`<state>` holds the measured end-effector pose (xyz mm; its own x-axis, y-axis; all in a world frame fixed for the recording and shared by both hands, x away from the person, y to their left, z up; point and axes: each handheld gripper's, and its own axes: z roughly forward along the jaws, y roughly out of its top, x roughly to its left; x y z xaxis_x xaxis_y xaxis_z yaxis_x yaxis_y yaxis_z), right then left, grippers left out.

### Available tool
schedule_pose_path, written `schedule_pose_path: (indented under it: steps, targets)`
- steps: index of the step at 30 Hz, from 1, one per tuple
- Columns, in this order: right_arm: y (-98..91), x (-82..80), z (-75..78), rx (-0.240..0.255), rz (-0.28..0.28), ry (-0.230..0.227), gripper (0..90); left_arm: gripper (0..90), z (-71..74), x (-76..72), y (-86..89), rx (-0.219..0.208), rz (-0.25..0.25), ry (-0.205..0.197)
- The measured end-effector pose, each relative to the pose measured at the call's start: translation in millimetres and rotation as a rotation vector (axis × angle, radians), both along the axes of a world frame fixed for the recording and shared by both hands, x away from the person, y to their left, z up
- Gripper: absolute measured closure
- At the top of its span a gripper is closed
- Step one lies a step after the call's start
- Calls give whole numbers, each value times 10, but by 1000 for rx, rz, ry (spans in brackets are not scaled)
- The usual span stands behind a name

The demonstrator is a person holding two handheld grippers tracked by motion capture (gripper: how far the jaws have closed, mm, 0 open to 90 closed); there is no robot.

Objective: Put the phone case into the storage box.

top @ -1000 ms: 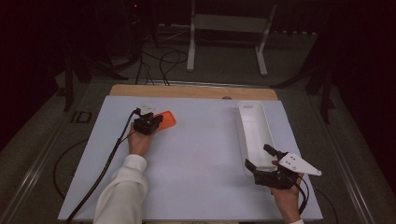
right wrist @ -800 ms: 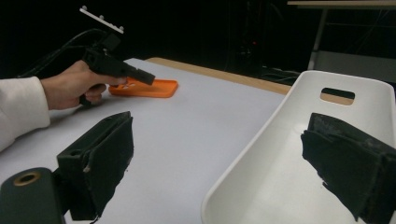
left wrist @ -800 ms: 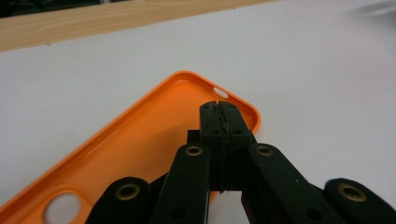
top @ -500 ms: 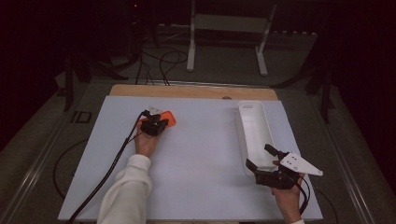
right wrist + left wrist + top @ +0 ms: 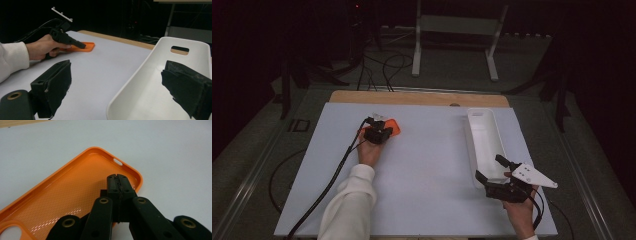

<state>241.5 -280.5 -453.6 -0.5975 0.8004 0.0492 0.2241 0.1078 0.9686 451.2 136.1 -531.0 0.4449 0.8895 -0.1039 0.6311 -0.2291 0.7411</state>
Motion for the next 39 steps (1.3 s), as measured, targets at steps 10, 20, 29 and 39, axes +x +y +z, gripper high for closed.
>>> schedule_pose_path:
  steps: [10, 20, 29, 39]
  targets:
    - [7, -1, 4, -1, 2, -1, 86, 900, 9, -39, 15, -40, -13, 39]
    - [15, -7, 12, -1, 0, -1, 87, 900, 50, -172, -15, -19, -53, 68]
    - [21, -2, 14, -3, 1, -3, 87, 900, 62, -356, 1, -36, -91, 91]
    - [30, -1, 23, -3, 3, -5, 87, 900, 89, -627, 31, -18, -141, 97]
